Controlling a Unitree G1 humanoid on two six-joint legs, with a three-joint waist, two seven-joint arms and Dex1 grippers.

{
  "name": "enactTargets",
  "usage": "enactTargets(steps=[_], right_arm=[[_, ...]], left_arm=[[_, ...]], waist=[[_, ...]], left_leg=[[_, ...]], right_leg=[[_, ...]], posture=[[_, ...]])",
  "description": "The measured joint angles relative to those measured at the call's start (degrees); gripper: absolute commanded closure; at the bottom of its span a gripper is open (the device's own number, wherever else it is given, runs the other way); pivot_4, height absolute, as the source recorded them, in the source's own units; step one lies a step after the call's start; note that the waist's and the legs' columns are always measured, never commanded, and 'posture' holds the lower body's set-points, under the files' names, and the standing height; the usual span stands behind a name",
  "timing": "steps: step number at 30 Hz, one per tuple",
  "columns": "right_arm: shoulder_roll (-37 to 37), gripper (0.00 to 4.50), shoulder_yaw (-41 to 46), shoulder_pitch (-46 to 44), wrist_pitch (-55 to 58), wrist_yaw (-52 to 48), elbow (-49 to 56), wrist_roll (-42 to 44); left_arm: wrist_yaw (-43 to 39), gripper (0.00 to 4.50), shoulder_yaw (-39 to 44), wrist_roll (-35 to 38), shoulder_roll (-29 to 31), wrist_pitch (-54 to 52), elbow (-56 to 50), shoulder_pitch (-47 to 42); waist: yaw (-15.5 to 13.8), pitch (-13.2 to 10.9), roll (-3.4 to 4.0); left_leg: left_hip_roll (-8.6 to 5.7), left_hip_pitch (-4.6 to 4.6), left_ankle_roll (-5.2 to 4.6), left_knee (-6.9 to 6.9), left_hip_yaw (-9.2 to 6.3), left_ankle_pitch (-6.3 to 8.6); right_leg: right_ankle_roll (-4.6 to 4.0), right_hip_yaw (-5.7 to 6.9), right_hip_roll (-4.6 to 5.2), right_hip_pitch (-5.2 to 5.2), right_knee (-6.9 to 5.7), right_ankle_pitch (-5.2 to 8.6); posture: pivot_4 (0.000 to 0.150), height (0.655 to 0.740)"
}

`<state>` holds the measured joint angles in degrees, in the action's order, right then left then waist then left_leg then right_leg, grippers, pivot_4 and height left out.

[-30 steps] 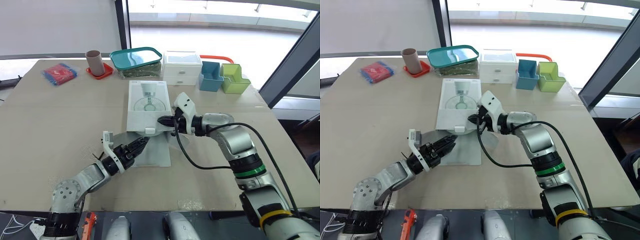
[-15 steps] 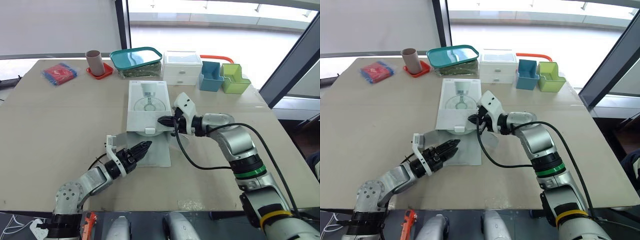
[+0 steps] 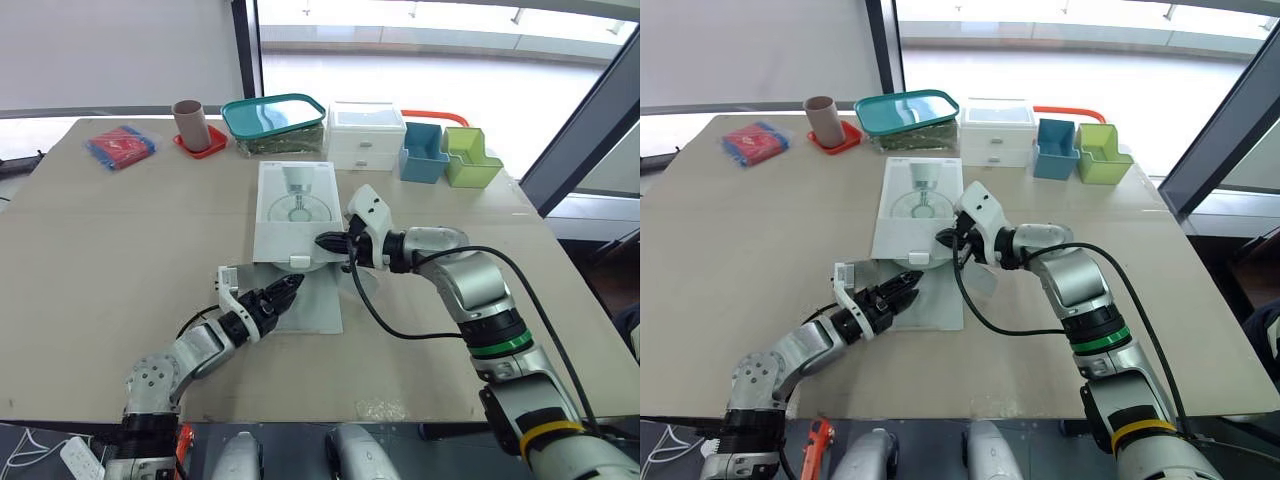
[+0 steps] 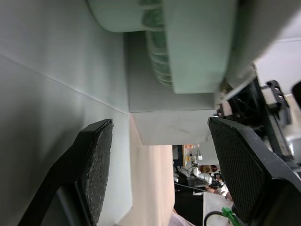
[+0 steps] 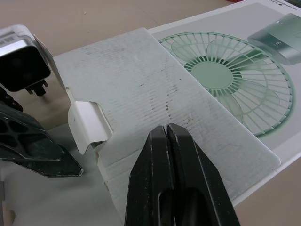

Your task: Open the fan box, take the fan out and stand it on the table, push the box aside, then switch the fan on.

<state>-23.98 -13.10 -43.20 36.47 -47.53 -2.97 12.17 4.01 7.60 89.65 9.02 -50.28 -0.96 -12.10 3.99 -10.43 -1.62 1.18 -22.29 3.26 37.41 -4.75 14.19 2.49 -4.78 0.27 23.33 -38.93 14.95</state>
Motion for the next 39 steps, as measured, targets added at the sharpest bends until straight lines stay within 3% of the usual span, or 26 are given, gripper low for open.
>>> enactTargets(steps=[20,30,39], right_arm=[[0.1,4.50,-0.1,0.1,0.7,0.2,0.8,0.0],[0.2,4.50,-0.3,0.7,0.5,0.2,1.6,-0.1],[0.2,4.50,-0.4,1.7,0.8,0.2,3.0,-0.1]], left_arm=[[-3.2,1.06,3.2,-4.0,-2.9,-0.4,0.5,-1.5],[1.7,1.06,3.7,-3.6,-4.7,-1.2,-0.2,-2.1],[0.8,1.06,4.1,-3.2,-6.1,-0.9,-0.4,-2.3]], waist=[[-0.1,0.0,0.00],[-0.1,0.0,0.00],[-0.1,0.0,0.00]], left_leg=[[-0.02,-0.05,0.01,-0.02,-0.02,0.00],[-0.02,-0.06,0.01,-0.07,-0.02,0.00],[-0.03,-0.08,0.01,-0.08,-0.02,0.00]], right_leg=[[0.03,0.02,0.02,0.00,0.10,0.01],[0.04,0.01,0.04,0.00,0.18,0.02],[0.05,0.02,0.04,0.00,0.21,0.02]], posture=[[0.150,0.7400],[0.150,0.7400],[0.150,0.7400]])
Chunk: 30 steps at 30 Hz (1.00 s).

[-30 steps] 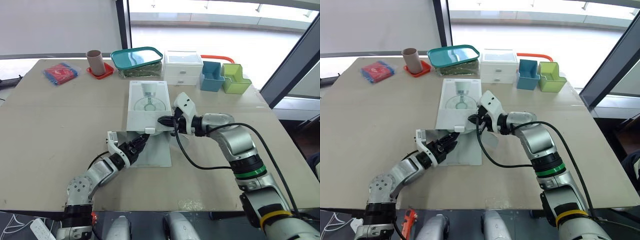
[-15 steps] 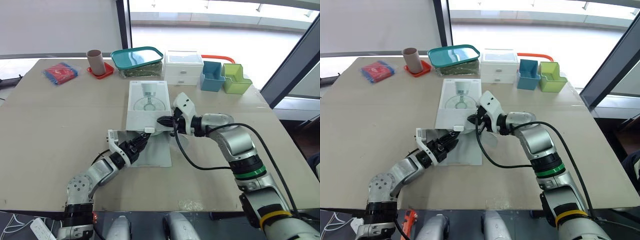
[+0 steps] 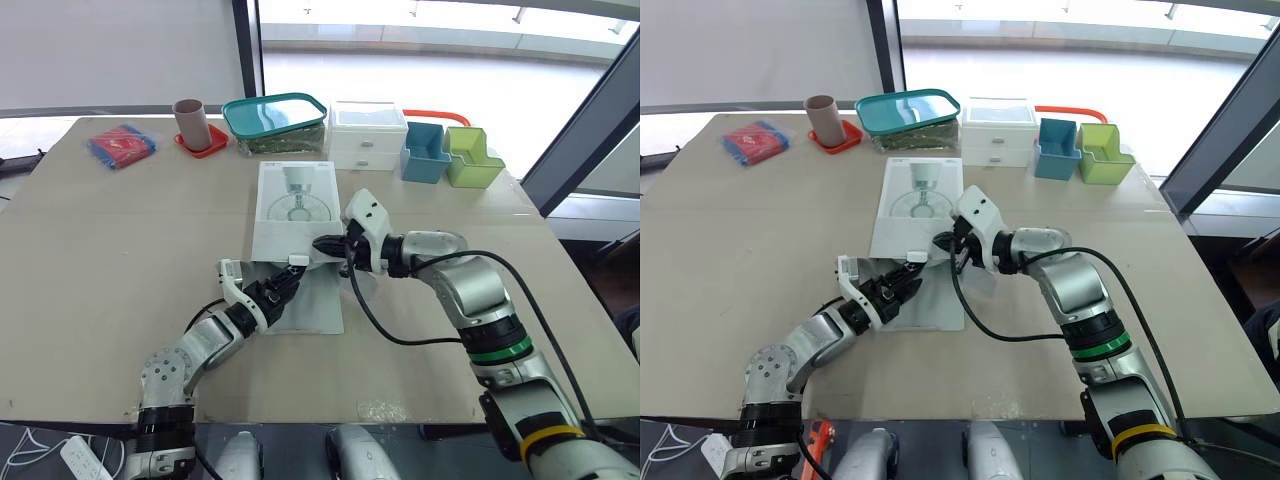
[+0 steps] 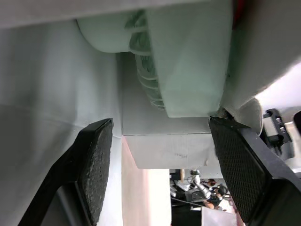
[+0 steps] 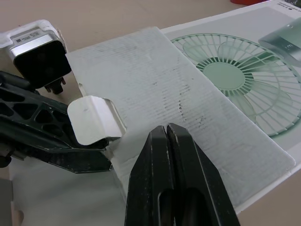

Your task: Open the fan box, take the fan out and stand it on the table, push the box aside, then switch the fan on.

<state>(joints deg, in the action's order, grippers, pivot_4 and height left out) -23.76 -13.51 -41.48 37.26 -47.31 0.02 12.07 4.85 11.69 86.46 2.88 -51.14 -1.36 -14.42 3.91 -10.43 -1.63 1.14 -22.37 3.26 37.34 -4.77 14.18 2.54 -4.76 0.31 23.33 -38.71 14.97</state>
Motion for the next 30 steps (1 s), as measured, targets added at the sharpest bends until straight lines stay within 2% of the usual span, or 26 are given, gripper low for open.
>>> enactTargets(steps=[11,15,16,19,26,30], right_arm=[[-0.1,4.50,0.0,0.4,0.9,0.0,1.0,0.0],[0.0,4.50,0.0,0.4,0.9,0.1,1.0,0.0],[0.0,4.50,0.0,0.4,0.8,0.1,1.0,0.0],[0.0,4.50,0.0,0.4,0.8,0.1,1.0,-0.1],[0.1,4.50,-0.1,0.4,0.4,0.2,0.9,-0.1],[0.3,4.50,-0.1,0.4,0.2,0.2,0.9,-0.1]], left_arm=[[1.1,1.06,0.6,0.5,-1.4,1.0,-0.5,-0.2],[1.5,2.12,0.7,1.3,-1.6,1.2,-0.5,-0.2],[1.5,2.63,0.6,1.7,-1.7,1.3,-0.8,-0.3],[1.7,3.48,0.6,2.3,-1.7,1.2,-1.4,-0.3],[2.6,3.53,0.6,3.0,-1.4,1.0,-1.5,-0.4],[4.9,3.53,0.6,5.7,0.7,0.2,-2.6,0.0]], waist=[[0.0,0.0,0.00],[0.0,0.0,0.00],[0.0,0.0,0.00],[0.0,0.0,0.00],[0.0,0.0,0.00],[0.0,0.0,0.00]], left_leg=[[0.00,-0.02,0.00,-0.04,0.00,0.00],[0.00,-0.02,0.00,-0.04,0.00,0.00],[0.00,-0.02,0.00,-0.05,0.00,0.00],[0.01,-0.02,0.00,-0.04,0.00,0.00],[0.01,-0.02,0.02,-0.05,0.00,-0.01],[0.04,-0.02,0.02,-0.07,0.00,-0.01]], right_leg=[[0.00,0.00,0.00,0.00,0.08,0.00],[0.01,0.00,0.00,0.00,0.11,-0.01],[0.01,0.00,0.00,-0.01,0.12,-0.01],[0.03,-0.01,0.00,-0.02,0.15,-0.03],[0.07,-0.01,-0.01,-0.04,0.24,-0.05],[0.08,-0.01,-0.03,-0.04,0.26,-0.06]], posture=[[0.150,0.7400],[0.150,0.7400],[0.150,0.7400],[0.150,0.7400],[0.150,0.7400],[0.150,0.7400]])
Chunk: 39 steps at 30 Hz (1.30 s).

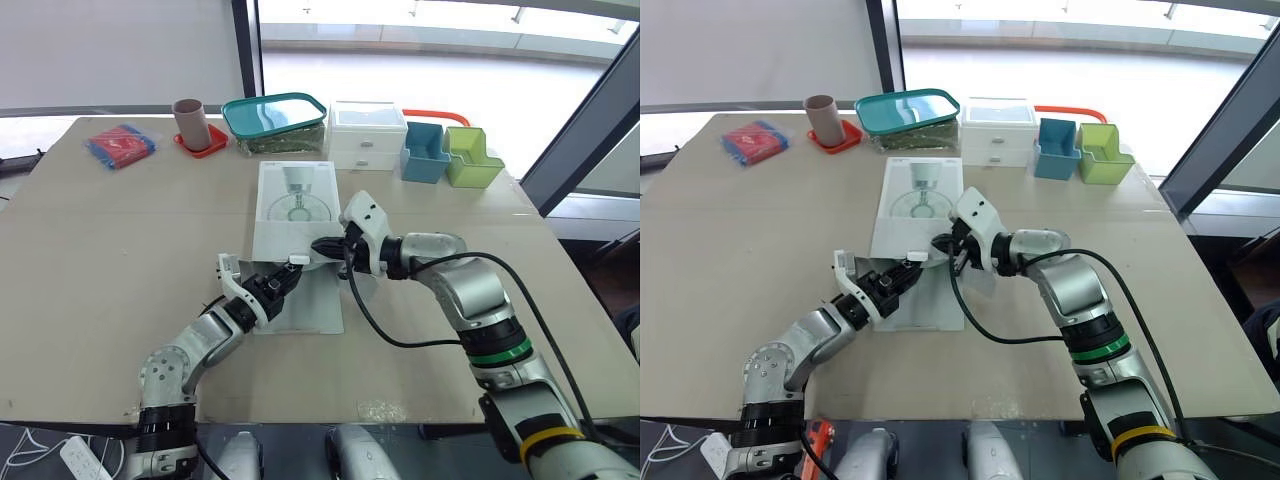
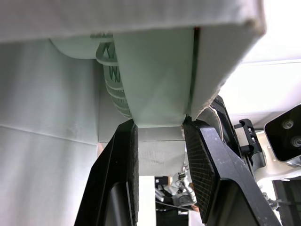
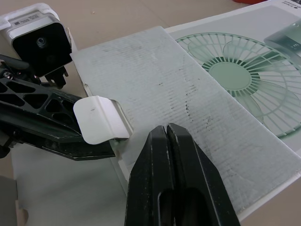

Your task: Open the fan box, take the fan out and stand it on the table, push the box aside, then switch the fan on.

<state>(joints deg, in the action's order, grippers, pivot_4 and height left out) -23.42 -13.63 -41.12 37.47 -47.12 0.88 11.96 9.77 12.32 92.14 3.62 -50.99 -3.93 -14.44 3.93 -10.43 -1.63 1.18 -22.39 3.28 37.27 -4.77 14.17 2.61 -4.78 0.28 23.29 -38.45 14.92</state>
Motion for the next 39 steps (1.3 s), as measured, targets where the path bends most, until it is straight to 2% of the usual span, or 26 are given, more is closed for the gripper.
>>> enactTargets(steps=[22,28,30,34,39], right_arm=[[1.0,4.50,-0.2,-1.0,-1.5,0.1,-1.4,0.0],[1.0,4.50,-0.1,-1.0,-1.6,0.3,-1.4,-0.1],[1.0,4.50,-0.1,-1.0,-1.6,0.5,-1.4,-0.3],[1.0,4.50,-0.1,-1.0,-1.7,0.8,-1.6,-0.5],[1.0,4.50,-0.1,-0.9,-1.7,0.9,-1.7,-0.5]], left_arm=[[3.5,3.53,-2.9,19.0,16.3,-2.4,-13.4,15.7],[0.5,3.53,-2.8,20.4,21.6,-2.5,-18.1,21.4],[0.0,2.52,-2.9,20.4,22.5,-2.1,-18.4,21.4],[-0.3,1.35,-3.6,20.3,24.5,-1.5,-18.5,23.0],[-0.2,1.35,-2.9,20.3,24.9,1.7,-18.9,22.2]], waist=[[0.0,0.0,0.00],[-0.1,0.0,0.00],[-0.2,0.0,0.00],[-0.2,0.0,0.00],[-0.6,0.0,0.00]], left_leg=[[0.07,0.10,0.13,-0.62,0.00,-0.08],[0.09,0.11,0.16,-0.67,-0.01,-0.09],[0.09,0.11,0.19,-0.67,0.01,-0.11],[0.10,0.11,0.20,-0.67,0.01,-0.12],[0.10,0.11,0.23,-0.67,0.02,-0.14]], right_leg=[[-0.09,0.01,0.01,0.05,0.30,0.00],[-0.16,0.04,0.00,0.06,0.31,0.04],[-0.17,0.03,0.00,0.06,0.31,0.03],[-0.18,0.04,-0.01,0.08,0.32,0.04],[-0.21,0.03,-0.01,0.07,0.32,0.02]], posture=[[0.150,0.7400],[0.150,0.7400],[0.150,0.7400],[0.150,0.7400],[0.150,0.7400]])
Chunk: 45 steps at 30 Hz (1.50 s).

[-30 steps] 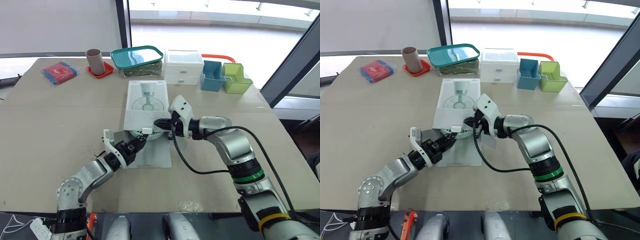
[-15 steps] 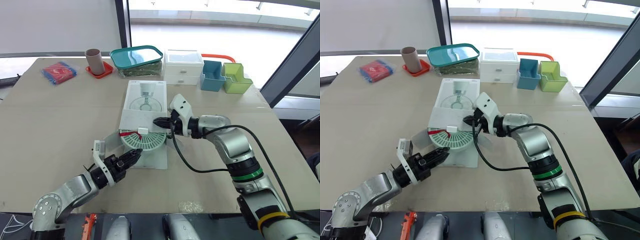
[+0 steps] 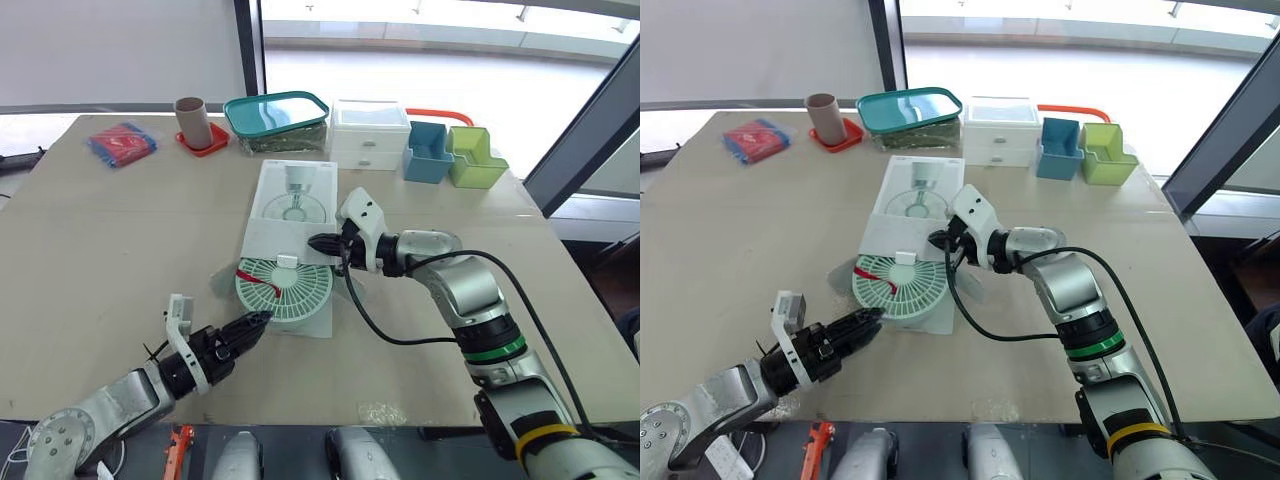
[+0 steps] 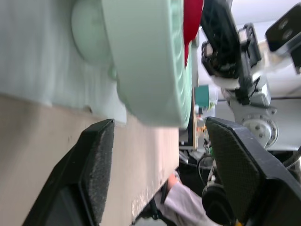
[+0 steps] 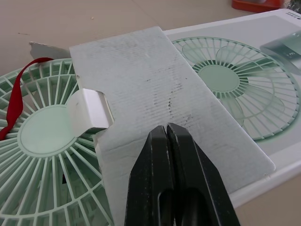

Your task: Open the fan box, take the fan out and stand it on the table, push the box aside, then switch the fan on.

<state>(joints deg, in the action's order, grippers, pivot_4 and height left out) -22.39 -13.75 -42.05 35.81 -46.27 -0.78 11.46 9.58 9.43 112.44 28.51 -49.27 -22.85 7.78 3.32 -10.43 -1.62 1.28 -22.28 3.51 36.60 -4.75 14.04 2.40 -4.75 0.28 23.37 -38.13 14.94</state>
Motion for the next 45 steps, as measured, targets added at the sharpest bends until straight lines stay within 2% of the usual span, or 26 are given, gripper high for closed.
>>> enactTargets(steps=[12,18,26,34,39,45], right_arm=[[0.4,4.50,0.0,0.1,0.0,0.2,-0.1,0.0],[0.6,4.50,0.0,0.1,0.0,0.3,-0.1,-0.1],[0.7,4.50,0.0,0.1,-0.4,0.3,-0.1,-0.5],[1.0,4.50,0.0,0.1,-0.8,0.3,-0.6,-0.5],[1.0,4.50,0.0,0.3,-0.5,0.4,-0.4,-0.5],[1.0,4.50,0.1,0.5,-0.1,0.5,0.3,-0.5]], left_arm=[[3.9,1.35,0.4,0.0,-1.1,4.6,4.3,-5.2],[-0.1,1.35,2.1,0.0,1.0,1.3,4.4,-4.0],[-1.7,1.35,2.8,0.0,4.0,0.3,7.3,-4.1],[-3.9,1.35,2.2,-3.3,4.0,0.0,11.2,-6.7],[-5.5,1.35,1.4,-5.0,2.5,-0.8,15.6,-13.2],[-6.6,1.35,1.6,-4.7,2.0,-2.3,16.5,-14.1]], waist=[[-0.6,0.0,0.00],[-0.6,0.0,0.00],[-0.6,0.0,0.00],[-0.6,0.0,0.00],[-0.6,0.0,0.00],[-0.6,0.0,0.00]], left_leg=[[0.00,-0.02,0.01,0.00,-0.02,-0.01],[0.03,-0.02,0.01,-0.03,-0.04,0.00],[0.02,-0.02,0.01,-0.03,-0.02,-0.01],[0.02,-0.02,0.01,-0.03,-0.01,-0.01],[0.03,-0.03,0.05,-0.03,-0.04,-0.03],[0.03,-0.04,0.04,-0.05,-0.07,-0.02]], right_leg=[[-0.01,0.03,0.00,0.01,0.00,-0.01],[-0.01,0.06,-0.02,0.02,0.00,0.01],[-0.01,0.05,-0.01,0.02,0.00,0.01],[-0.02,0.05,-0.01,0.02,0.00,0.00],[-0.04,0.08,-0.02,0.02,0.00,-0.01],[-0.03,0.11,0.00,0.02,-0.01,0.00]], posture=[[0.150,0.7400],[0.150,0.7400],[0.150,0.7400],[0.150,0.7400],[0.150,0.7400],[0.150,0.7400]])
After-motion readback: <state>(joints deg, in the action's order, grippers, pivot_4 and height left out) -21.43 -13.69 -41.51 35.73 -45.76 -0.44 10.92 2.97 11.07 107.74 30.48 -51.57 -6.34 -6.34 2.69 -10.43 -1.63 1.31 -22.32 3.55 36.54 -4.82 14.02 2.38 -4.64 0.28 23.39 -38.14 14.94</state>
